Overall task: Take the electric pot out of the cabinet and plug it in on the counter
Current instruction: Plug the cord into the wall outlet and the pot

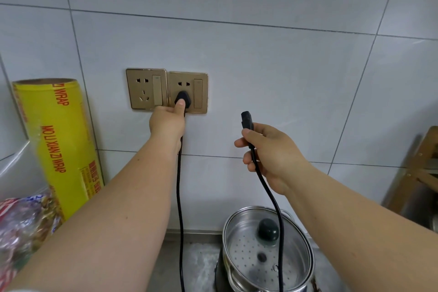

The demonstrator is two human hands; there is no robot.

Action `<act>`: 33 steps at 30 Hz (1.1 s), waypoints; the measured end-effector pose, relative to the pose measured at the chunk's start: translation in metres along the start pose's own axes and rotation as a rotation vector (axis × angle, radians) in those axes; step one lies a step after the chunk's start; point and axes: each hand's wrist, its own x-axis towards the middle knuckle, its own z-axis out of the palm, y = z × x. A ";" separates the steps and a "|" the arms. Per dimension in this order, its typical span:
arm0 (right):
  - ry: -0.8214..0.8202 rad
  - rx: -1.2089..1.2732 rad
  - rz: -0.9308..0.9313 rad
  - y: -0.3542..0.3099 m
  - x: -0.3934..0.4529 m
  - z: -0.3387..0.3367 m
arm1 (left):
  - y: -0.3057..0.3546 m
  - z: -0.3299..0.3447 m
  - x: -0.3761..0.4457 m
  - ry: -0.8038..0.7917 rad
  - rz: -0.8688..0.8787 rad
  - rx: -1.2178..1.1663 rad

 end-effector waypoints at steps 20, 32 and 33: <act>0.040 0.054 0.020 0.000 -0.011 0.005 | 0.001 -0.007 0.000 -0.067 0.054 0.209; 0.057 0.163 0.116 0.036 -0.066 -0.020 | -0.071 -0.016 -0.135 -0.237 -0.022 0.201; 0.057 0.178 0.127 0.040 -0.070 -0.024 | -0.079 -0.019 -0.146 -0.272 -0.054 0.222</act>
